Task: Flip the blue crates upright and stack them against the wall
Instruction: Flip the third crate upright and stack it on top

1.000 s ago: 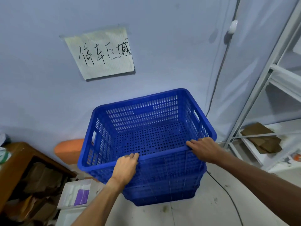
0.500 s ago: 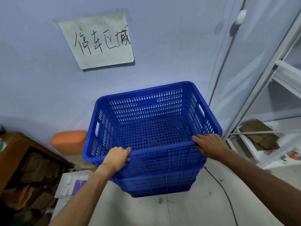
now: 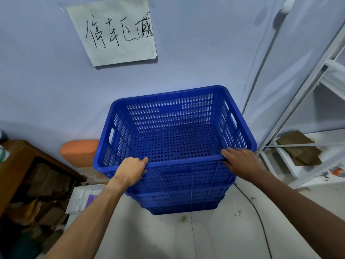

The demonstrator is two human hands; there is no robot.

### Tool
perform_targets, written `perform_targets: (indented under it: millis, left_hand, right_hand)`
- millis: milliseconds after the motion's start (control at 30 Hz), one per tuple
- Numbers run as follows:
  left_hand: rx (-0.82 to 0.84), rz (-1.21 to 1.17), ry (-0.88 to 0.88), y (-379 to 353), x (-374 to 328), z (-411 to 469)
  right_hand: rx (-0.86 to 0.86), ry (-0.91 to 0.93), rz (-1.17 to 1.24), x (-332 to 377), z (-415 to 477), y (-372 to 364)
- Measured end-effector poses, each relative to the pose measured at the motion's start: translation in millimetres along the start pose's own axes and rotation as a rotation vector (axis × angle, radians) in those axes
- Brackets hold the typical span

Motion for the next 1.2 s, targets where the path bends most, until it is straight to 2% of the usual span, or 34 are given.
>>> perform_targets:
  millis: [267, 500, 567, 667, 833, 933, 1200]
  left_hand:
    - [-0.038, -0.069, 0.029, -12, 1, -4]
    - [-0.115, -0.213, 0.225, -21, -14, -16]
    - [-0.114, -0.225, 0.253, -20, -20, -17]
    - [-0.112, -0.246, 0.284, -18, -22, -16]
    - [-0.122, -0.256, 0.299, -16, -22, -16]
    - [-0.127, -0.250, 0.339, -13, -28, -13]
    - [-0.189, -0.204, 0.289, -12, -19, -5]
  right_hand:
    - [0.025, -0.038, -0.026, 7, 1, -11]
    - [0.087, -0.154, -0.012, 18, -3, -9]
    - [0.105, -0.122, 0.017, 34, 4, -4]
    - [0.156, 0.024, 0.047, 80, 21, -4]
    - [0.024, 0.019, 0.045, 105, 45, -4]
    - [0.017, 0.075, 0.037, 94, 49, -5]
    - [-0.019, 0.008, 0.015, 93, 51, -7]
Point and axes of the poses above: each hand's wrist, its own z-axis towards the middle knuckle, its own y-axis out of the back of the hand, x = y × z, the point moved 5 cm from there along z, towards the middle knuckle, and after that the axes turned 2 degrees about -z, right-handed, at the moved point
